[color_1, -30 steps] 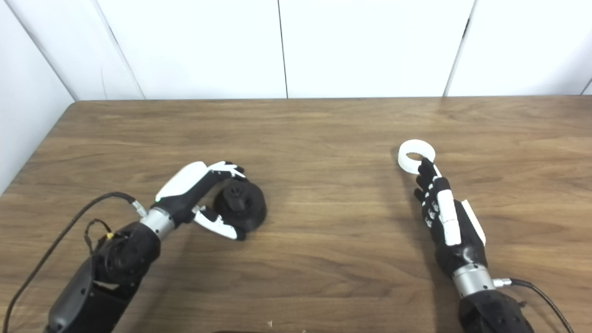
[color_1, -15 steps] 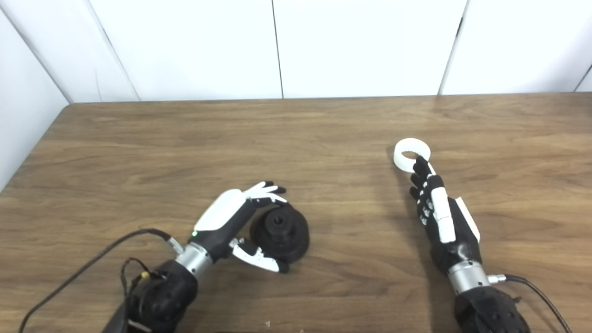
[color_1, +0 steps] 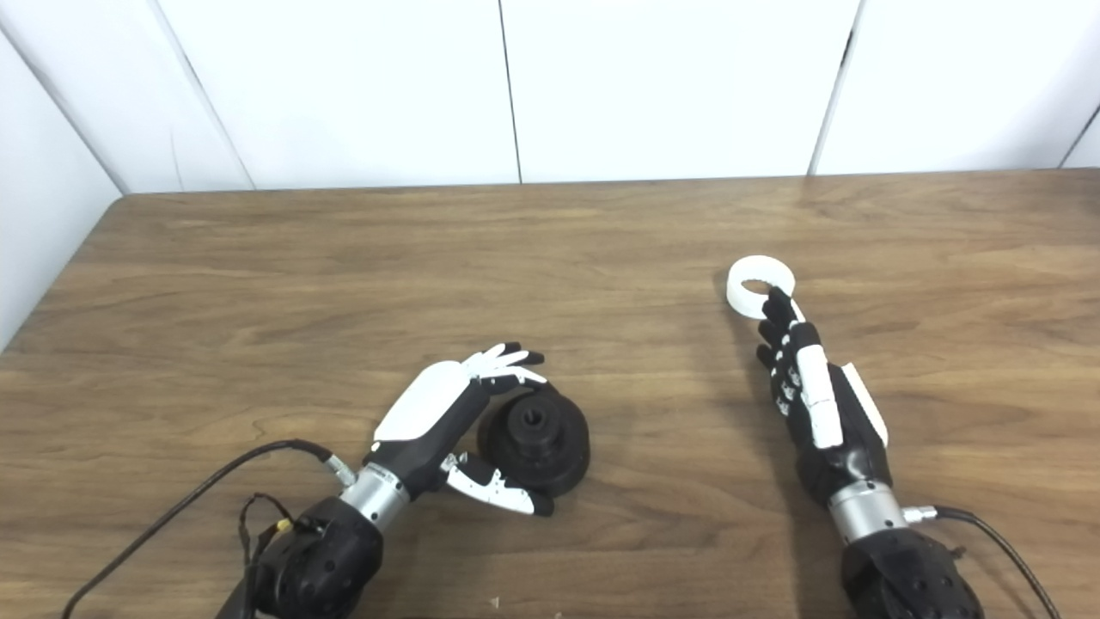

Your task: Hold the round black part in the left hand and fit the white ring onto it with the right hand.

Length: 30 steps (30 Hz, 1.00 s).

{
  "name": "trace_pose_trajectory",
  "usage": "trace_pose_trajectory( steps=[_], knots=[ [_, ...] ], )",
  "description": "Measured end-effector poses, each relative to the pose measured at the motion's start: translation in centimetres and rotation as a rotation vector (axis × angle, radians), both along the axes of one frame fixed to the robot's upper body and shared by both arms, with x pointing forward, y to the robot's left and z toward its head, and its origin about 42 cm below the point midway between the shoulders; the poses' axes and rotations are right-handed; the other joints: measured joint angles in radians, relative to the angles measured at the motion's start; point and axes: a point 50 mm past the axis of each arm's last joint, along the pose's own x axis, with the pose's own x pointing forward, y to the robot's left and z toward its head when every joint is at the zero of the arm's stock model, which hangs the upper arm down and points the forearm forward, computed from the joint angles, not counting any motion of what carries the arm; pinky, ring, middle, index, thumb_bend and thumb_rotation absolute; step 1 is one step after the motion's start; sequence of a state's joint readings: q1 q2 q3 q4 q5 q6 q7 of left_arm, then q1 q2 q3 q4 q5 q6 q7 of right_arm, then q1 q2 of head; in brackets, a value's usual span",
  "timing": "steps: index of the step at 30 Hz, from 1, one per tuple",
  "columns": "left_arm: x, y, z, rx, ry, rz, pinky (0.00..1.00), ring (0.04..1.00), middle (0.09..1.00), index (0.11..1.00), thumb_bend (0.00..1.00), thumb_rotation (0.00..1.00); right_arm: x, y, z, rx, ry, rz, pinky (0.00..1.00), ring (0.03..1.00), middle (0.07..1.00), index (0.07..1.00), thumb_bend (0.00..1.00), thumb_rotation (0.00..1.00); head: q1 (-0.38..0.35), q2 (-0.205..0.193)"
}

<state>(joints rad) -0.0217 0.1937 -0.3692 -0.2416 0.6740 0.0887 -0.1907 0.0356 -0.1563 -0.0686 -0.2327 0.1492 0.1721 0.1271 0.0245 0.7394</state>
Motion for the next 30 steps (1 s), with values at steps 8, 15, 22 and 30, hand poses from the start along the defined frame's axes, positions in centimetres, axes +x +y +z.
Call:
trace_pose_trajectory(
  steps=[8,15,22,30],
  knots=[
    [0.0,0.1,-0.1,-0.001,-0.008,-0.005,0.95,0.975,0.903,0.608,0.91,0.28,5.1,-2.5,6.9,-0.409,-0.278,-0.152,0.87,0.890,0.858,0.759,0.77,0.38,-0.015,-0.005],
    [0.0,0.0,-0.2,-0.003,-0.012,-0.006,0.94,0.978,0.904,0.605,0.92,0.28,7.5,-2.3,9.5,-0.556,-0.366,-0.165,0.89,0.906,0.874,0.749,0.84,0.39,-0.034,-0.018],
    [-0.1,0.2,-0.4,-0.006,-0.007,0.002,0.94,0.982,0.907,0.604,0.92,0.26,9.3,-3.5,7.6,-0.711,-0.269,-0.151,0.94,0.969,0.905,0.713,0.88,0.32,-0.058,-0.034],
    [-0.3,0.4,-0.7,-0.018,-0.018,-0.003,0.95,0.983,0.907,0.603,0.92,0.23,11.0,-3.5,5.1,-0.812,-0.177,-0.124,0.99,0.999,0.936,0.688,0.94,0.29,-0.086,-0.058]
  ],
)
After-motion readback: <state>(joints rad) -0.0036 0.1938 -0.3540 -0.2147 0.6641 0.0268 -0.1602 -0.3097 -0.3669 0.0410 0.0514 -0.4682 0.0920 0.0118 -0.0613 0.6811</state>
